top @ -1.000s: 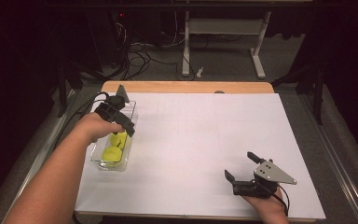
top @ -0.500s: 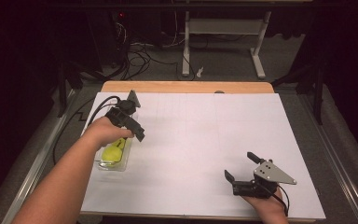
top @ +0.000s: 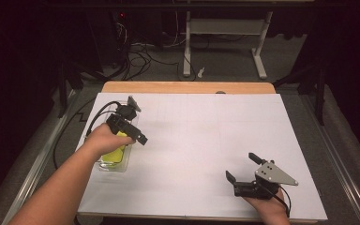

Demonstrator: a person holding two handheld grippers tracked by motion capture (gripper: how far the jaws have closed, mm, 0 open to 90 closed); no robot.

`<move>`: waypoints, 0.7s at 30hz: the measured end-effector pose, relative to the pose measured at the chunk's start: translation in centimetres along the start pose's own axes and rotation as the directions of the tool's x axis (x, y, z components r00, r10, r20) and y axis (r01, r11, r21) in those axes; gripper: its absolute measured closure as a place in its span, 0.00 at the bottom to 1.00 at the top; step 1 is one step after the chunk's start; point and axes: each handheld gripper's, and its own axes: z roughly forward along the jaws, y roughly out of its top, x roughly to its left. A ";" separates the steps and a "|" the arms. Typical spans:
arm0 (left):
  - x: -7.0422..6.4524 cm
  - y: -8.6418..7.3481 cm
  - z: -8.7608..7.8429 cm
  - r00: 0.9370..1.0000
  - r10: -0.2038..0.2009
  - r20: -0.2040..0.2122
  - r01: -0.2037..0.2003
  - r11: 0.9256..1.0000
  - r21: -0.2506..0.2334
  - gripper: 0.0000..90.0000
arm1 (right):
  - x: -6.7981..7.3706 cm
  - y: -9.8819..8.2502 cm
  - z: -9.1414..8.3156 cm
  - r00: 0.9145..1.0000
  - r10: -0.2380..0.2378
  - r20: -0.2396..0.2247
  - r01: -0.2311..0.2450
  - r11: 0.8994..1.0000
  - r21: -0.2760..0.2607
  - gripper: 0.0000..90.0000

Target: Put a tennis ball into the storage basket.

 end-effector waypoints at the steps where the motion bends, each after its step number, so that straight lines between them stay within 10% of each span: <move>1: 0.1 -0.1 0.0 1.000 0.002 0.002 -0.002 1.000 -0.011 0.01 | 0.0 0.0 0.0 1.000 0.000 0.000 0.000 1.000 0.001 0.01; 12: 0.6 -2.5 -0.3 0.992 0.058 0.109 -0.041 0.987 -0.155 0.01 | 0.1 0.0 0.1 1.000 -0.002 0.004 0.002 1.000 0.003 0.01; 21: 1.8 -3.7 -1.6 0.976 0.048 0.210 0.023 0.946 -0.323 0.01 | 0.1 0.1 0.0 1.000 0.003 0.011 -0.003 1.000 -0.004 0.01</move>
